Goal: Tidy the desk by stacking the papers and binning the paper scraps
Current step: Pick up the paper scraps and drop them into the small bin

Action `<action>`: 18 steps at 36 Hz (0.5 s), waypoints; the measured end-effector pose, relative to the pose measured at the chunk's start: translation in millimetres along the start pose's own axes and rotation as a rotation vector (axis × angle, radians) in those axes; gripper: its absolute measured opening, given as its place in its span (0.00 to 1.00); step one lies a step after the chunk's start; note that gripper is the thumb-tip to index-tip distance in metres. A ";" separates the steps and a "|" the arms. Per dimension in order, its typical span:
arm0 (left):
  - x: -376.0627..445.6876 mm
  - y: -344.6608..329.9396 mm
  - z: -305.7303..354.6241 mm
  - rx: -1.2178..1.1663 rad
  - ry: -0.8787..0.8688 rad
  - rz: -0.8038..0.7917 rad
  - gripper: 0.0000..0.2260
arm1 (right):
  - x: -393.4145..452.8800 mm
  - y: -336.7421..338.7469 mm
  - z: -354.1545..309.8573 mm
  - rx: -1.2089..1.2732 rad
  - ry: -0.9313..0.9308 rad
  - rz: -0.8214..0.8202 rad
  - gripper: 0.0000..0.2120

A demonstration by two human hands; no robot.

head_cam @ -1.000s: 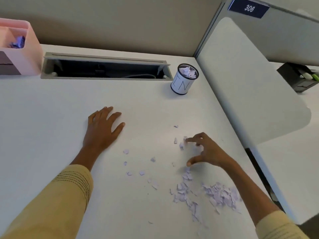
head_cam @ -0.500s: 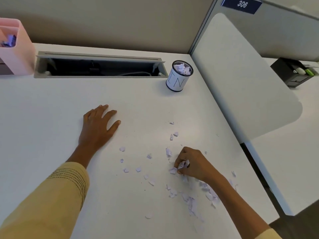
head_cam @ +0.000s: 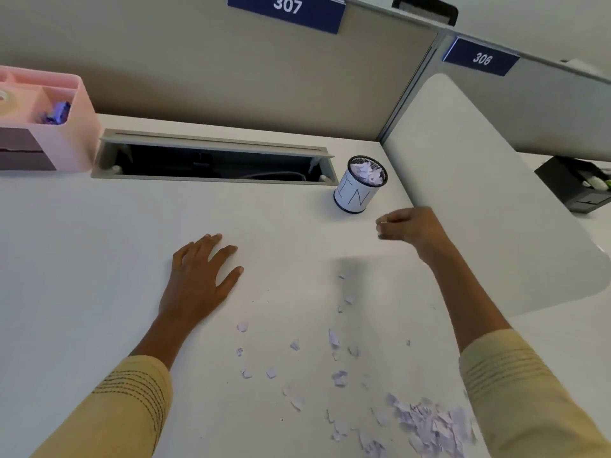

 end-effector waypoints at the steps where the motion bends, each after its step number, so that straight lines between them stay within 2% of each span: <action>1: 0.2 -0.5 -0.2 -0.002 0.002 -0.003 0.25 | 12.5 8.3 -12.2 0.023 0.022 0.037 0.09; 4: 0.3 -0.3 -0.1 -0.011 0.001 -0.001 0.25 | 48.9 26.4 -40.6 0.095 0.065 0.113 0.11; 9: -0.4 0.1 0.8 -0.030 0.010 0.002 0.25 | 95.9 32.7 -59.3 0.072 0.047 0.173 0.05; 15: 0.7 1.7 0.4 -0.032 0.006 -0.006 0.30 | 108.7 28.8 -72.1 0.018 0.009 0.110 0.11; 18: 0.7 1.0 0.5 -0.026 0.002 -0.009 0.30 | 87.5 30.3 -78.1 -0.050 0.061 0.123 0.09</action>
Point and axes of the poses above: each hand's wrist, its own x-axis towards the middle knuckle, its own y-axis out of the back of the hand, z = x × y, the point moved 7 cm from there along x, towards the middle knuckle, and after that the axes turned 8 degrees about -z, right-handed, at the moved point
